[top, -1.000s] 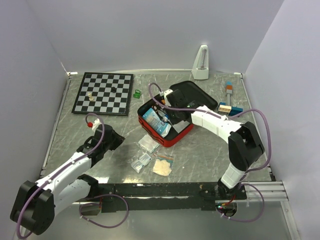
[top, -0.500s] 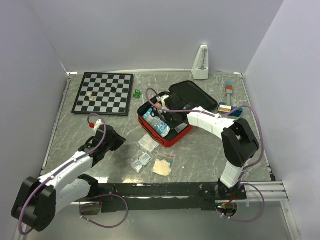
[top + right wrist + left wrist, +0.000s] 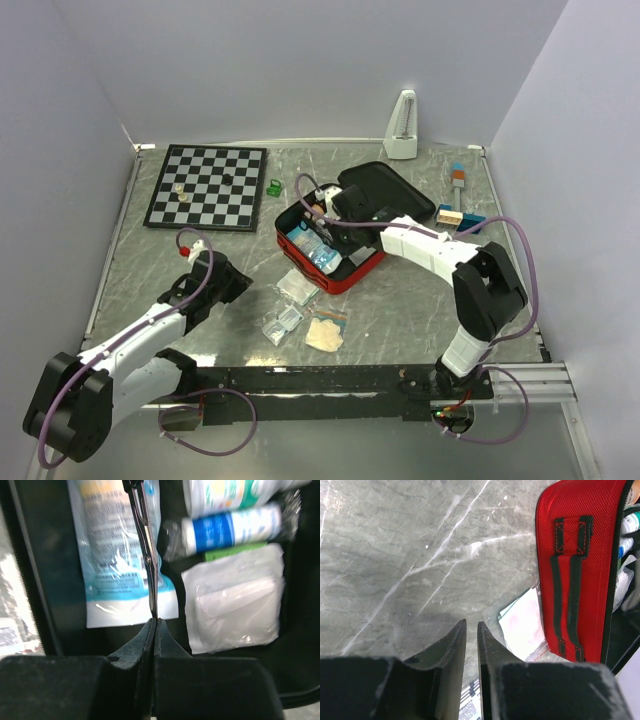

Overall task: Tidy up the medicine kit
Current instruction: Place the scissors in the medicine box.

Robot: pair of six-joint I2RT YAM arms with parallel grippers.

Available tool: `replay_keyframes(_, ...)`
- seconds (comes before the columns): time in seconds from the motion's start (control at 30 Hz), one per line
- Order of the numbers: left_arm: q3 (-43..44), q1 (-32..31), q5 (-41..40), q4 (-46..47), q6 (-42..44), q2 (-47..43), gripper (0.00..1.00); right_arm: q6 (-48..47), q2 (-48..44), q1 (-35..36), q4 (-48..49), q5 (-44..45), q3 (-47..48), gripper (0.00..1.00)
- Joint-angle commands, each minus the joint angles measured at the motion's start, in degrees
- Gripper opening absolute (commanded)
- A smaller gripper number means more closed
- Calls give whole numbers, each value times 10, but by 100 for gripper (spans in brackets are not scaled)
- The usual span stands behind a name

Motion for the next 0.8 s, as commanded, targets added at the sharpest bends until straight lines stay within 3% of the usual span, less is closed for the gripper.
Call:
replay_keyframes(0.0, -5, 3, 10, 15, 4, -6, 20, -7, -14, 3, 3, -7, 35, 0)
replay_keyframes(0.27, -7, 3, 8, 8, 2, -17, 21, 7, 19, 3, 3, -8, 19, 0)
replay_keyframes(0.3, -7, 2, 8, 7, 3, -17, 21, 7, 22, 3, 2, 1, 19, 9)
replay_keyframes(0.37, -4, 3, 7, 5, 4, -16, 23, 34, 18, 3, 4, 10, 16, 37)
replay_keyframes(0.43, -4, 2, 8, 4, 5, -15, 26, 49, -5, 3, 21, 11, 3, 50)
replay_keyframes(0.6, -10, 2, 11, 6, 3, -18, 35, 88, -86, 6, 58, 9, -24, 69)
replay_keyframes(0.77, -2, 2, 19, 0, 11, -13, 42, 94, -160, 17, 45, 19, -51, 69)
